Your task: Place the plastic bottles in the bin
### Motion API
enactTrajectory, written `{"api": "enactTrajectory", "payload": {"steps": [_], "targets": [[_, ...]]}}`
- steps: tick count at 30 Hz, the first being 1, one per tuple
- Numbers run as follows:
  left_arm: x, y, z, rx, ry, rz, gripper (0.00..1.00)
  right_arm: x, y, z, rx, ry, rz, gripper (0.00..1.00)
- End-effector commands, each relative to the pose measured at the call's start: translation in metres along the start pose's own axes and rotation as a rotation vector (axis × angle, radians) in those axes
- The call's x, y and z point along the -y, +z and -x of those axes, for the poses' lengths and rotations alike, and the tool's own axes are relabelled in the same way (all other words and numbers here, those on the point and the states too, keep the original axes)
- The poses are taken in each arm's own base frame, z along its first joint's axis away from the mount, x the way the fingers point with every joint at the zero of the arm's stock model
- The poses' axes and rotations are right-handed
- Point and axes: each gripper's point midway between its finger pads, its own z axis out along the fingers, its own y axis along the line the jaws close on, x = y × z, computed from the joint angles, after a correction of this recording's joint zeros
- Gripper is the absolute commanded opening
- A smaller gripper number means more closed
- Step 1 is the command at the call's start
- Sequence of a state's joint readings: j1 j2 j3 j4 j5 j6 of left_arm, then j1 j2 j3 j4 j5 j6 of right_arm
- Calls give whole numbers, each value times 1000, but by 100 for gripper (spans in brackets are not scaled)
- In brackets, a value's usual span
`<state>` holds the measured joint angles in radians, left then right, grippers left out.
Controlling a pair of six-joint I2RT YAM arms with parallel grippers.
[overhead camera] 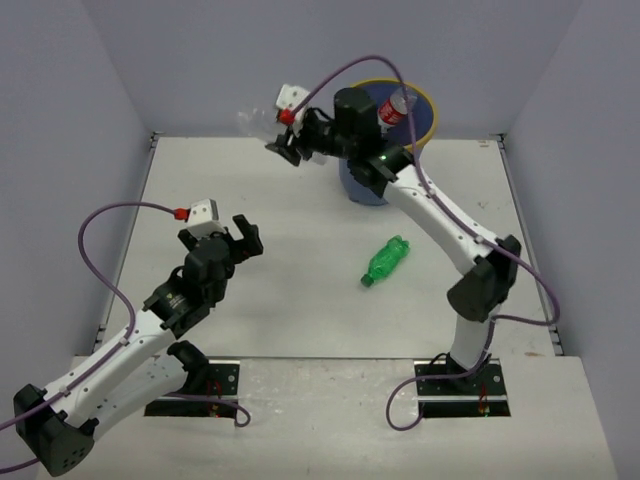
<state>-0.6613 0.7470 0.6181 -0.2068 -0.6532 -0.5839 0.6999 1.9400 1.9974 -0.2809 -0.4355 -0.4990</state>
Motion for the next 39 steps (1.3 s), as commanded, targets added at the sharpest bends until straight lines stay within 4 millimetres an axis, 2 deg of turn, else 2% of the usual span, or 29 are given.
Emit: {"api": "enactTrajectory", "payload": {"steps": [1,2,4,5,7,8,10,12,13,15,19,22,24,26,29,32,37,38,39], "targets": [[2,3,5,26,-12,-9,100,53,-101,156,433,53,-250,28],[2,3,4,24,-11,-7,100,67,-114,161,456,76,-309,28],[2,4,3,19,-9,-4,100,117,-155,160,501,196,-463,29],[2,4,3,18,-7,-2,100,126,-162,157,520,281,-471,30],[2,4,2,17,-7,-3,100,159,-183,134,510,352,-540,31],[2,4,3,19,-8,-2,100,167,-187,124,500,374,-565,32],[3,5,3,21,-8,-7,100,189,-191,89,453,437,-618,34],[4,5,2,17,-3,-9,100,200,-187,58,419,508,-631,36],[4,6,2,17,-2,-10,100,202,-183,50,407,522,-629,36],[4,6,1,13,3,-4,100,210,-176,11,351,583,-659,40],[4,7,0,8,7,-4,100,216,-161,-41,272,650,-676,46],[5,7,0,5,11,-5,100,214,-150,-76,222,695,-682,56],[5,7,-1,1,14,-6,100,216,-149,-90,201,705,-707,69],[6,7,-1,-1,15,-12,100,216,-150,-97,185,702,-721,82],[6,8,-2,-5,16,-13,100,216,-158,-94,179,682,-752,90],[8,9,-3,-8,20,-16,100,216,-173,-79,197,645,-786,98],[9,9,-4,-13,22,-17,100,205,-200,-53,216,606,-817,99],[9,9,-4,-14,22,-19,100,202,-213,-39,244,603,-838,99],[10,9,-4,-16,22,-22,100,197,-220,-38,252,614,-857,99]]}}
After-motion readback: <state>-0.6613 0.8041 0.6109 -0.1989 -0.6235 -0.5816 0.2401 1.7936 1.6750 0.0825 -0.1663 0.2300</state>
